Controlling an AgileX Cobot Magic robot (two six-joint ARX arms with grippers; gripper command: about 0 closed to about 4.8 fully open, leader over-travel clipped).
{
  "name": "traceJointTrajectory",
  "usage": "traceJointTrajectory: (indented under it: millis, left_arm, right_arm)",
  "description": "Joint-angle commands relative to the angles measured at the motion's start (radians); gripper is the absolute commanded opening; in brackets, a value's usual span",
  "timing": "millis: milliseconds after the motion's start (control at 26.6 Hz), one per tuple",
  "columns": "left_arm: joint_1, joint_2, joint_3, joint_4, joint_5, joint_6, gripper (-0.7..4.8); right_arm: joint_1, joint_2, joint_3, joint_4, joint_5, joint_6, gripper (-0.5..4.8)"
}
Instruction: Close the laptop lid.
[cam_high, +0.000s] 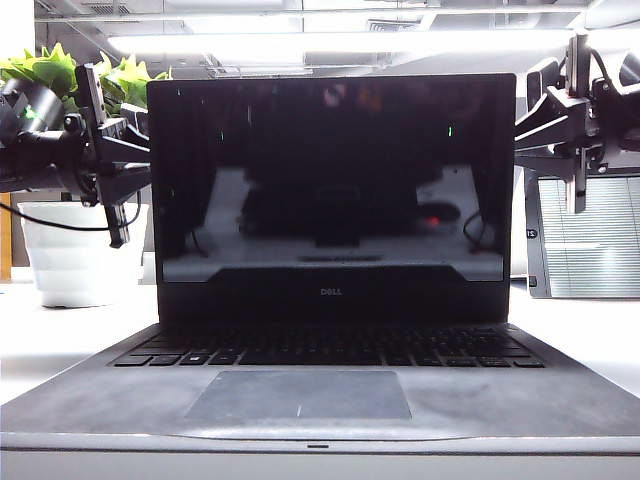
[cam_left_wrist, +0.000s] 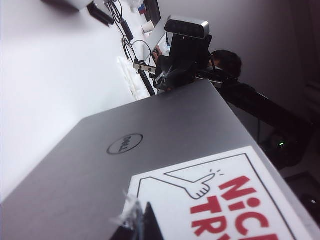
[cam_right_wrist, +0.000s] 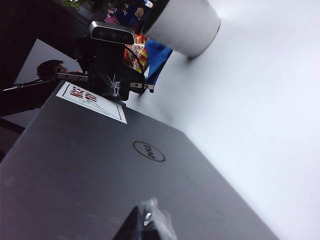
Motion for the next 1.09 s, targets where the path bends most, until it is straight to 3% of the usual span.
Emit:
traceJointTrajectory:
  millis: [38,113,301,489,678,866,941,1092]
  left_arm:
    - [-0.008,-0.006,-0.003,-0.169,0.027,0.126,-0.05]
    - [-0.008,-0.007,-0.003,-0.315,0.027,0.246,-0.05]
    - [-0.006,-0.020,-0.003,-0.782,0.029,0.695,-0.05]
    - [-0.007,-0.023,-0.003,-1.034,0.021,0.932,-0.05]
    - [-0.016,-0.023,-0.003,-1.326,-0.066,1.215,-0.05]
    - [-0.016,-0.023,-0.003,-1.514,-0.058,1.435,-0.05]
    - [-0.016,-0.023,-0.004,-1.555,-0.058,1.483,-0.05]
    - [-0.043,-0.023,-0.024,-1.570,-0.072,1.491,-0.05]
  right_arm:
    - [0.016,-0.006,0.000,-0.055,-0.031,-0.001,-0.05]
    - [0.016,-0.006,0.000,-0.082,-0.031,-0.001,-0.05]
    - [0.017,-0.006,0.000,-0.241,-0.031,-0.102,-0.05]
    - [0.017,-0.006,0.000,-0.461,-0.026,-0.298,-0.05]
    - [0.049,-0.006,-0.002,-0.660,0.037,-0.470,-0.05]
    - [0.072,-0.006,-0.026,-0.710,0.040,-0.527,-0.05]
    - [0.075,-0.006,-0.048,-0.729,0.038,-0.555,-0.05]
    - [0.075,-0.006,-0.113,-0.727,0.034,-0.578,-0.05]
